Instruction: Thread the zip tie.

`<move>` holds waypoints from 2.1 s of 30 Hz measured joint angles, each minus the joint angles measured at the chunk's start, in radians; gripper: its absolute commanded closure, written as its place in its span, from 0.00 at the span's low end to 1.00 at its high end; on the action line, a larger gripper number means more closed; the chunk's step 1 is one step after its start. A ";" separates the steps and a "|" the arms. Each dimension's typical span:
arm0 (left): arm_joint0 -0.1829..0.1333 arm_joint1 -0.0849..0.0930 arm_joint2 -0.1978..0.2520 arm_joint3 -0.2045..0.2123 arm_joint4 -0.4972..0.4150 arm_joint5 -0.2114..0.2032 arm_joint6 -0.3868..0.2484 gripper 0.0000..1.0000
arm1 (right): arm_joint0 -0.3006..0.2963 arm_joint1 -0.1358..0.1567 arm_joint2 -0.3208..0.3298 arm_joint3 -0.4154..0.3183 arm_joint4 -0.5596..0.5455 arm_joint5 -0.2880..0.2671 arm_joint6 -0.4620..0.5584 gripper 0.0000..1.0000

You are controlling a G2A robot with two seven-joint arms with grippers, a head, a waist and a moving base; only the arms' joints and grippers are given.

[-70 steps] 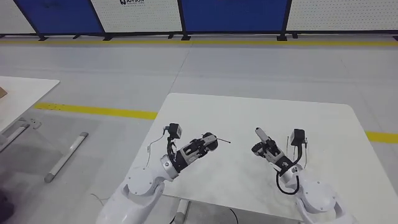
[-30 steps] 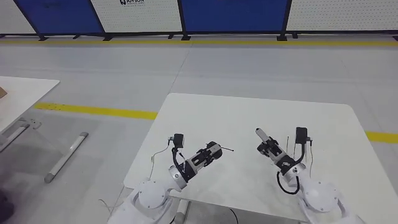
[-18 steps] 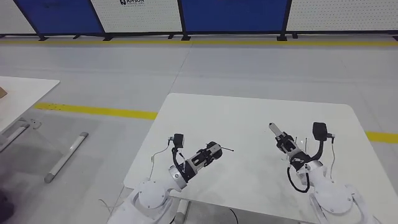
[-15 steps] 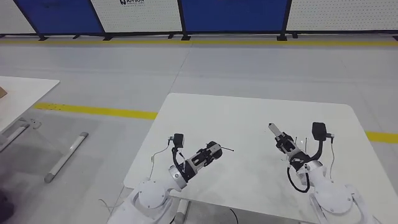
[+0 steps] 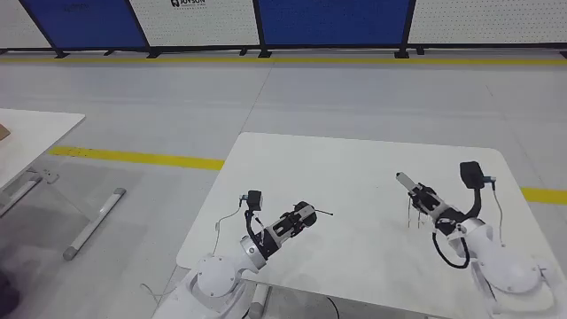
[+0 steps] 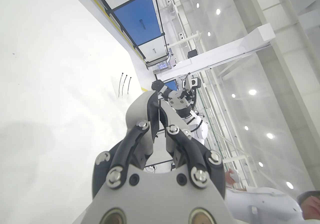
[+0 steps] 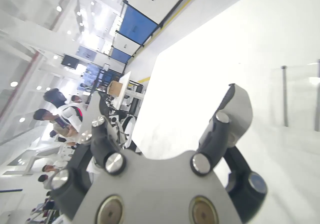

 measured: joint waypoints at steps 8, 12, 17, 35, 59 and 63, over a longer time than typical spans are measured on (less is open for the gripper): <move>0.000 0.000 0.000 0.000 0.000 0.000 0.000 1.00 | 0.084 0.026 -0.012 0.020 -0.261 0.074 0.243 0.00; 0.000 0.000 0.000 0.000 0.000 0.000 0.000 1.00 | 0.097 0.027 -0.018 0.027 -0.290 0.076 0.260 0.00; 0.000 0.000 0.000 0.000 0.000 0.000 0.000 1.00 | 0.097 0.027 -0.018 0.026 -0.288 0.076 0.259 0.00; 0.000 0.000 0.000 0.000 0.000 0.000 0.000 1.00 | 0.200 0.083 0.120 0.064 -0.410 0.032 0.746 0.00; 0.000 0.000 0.000 0.000 0.000 0.000 0.000 1.00 | 0.306 0.070 0.006 0.182 -0.426 0.057 0.755 0.00; 0.000 0.000 0.000 0.000 0.000 0.000 0.000 1.00 | 0.302 0.070 0.004 0.184 -0.418 0.047 0.748 0.00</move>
